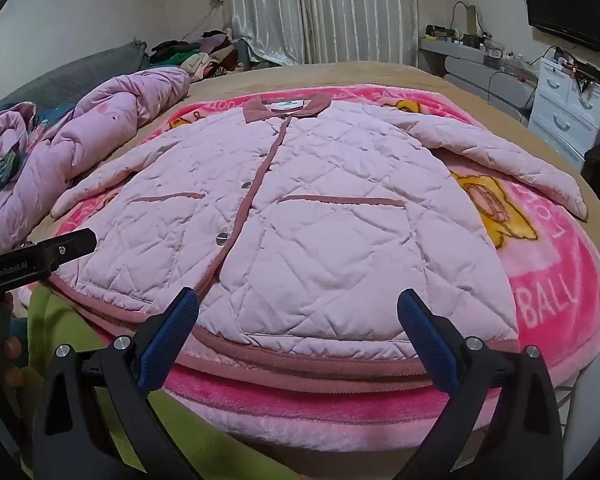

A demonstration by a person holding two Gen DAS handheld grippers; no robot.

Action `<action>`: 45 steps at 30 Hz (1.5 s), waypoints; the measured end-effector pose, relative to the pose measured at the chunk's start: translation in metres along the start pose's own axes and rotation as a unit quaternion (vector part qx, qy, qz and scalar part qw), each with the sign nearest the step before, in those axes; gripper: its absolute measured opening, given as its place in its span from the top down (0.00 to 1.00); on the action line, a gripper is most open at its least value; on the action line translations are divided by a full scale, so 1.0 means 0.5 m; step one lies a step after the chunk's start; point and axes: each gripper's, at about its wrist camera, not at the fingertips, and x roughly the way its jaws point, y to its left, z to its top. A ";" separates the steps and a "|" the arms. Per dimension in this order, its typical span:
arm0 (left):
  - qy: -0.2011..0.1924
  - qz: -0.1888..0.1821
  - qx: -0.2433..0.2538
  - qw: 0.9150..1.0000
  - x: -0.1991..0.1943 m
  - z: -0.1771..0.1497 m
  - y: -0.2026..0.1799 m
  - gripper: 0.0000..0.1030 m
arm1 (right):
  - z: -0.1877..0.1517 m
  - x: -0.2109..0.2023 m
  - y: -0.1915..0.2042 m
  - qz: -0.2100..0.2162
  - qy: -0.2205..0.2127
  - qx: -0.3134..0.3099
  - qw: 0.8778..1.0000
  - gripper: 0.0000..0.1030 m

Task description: Fold large clothes

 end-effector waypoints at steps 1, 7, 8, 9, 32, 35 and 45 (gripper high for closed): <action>0.001 -0.001 -0.001 1.000 0.000 0.000 0.001 0.09 | 0.000 0.000 0.000 0.000 0.001 0.001 1.000 0.04; 0.005 -0.004 -0.003 1.000 -0.008 -0.004 0.010 0.09 | 0.000 -0.005 0.004 -0.002 -0.005 -0.004 1.000 0.04; 0.006 -0.005 -0.002 1.000 -0.010 -0.004 0.012 0.09 | 0.000 -0.005 0.005 -0.002 -0.006 -0.004 1.000 0.04; 0.006 -0.005 -0.002 1.000 -0.011 -0.005 0.016 0.09 | 0.007 0.000 0.007 0.000 -0.005 -0.005 1.000 0.04; 0.002 0.008 0.008 1.000 -0.010 0.000 0.004 0.09 | -0.005 -0.003 0.007 0.000 -0.005 -0.006 1.000 0.04; 0.003 0.009 0.008 1.000 -0.010 0.000 0.004 0.09 | -0.007 -0.003 0.006 -0.001 -0.004 -0.006 1.000 0.04; 0.002 0.010 0.009 1.000 -0.012 0.001 0.004 0.09 | -0.007 -0.001 0.008 0.000 -0.003 -0.007 1.000 0.04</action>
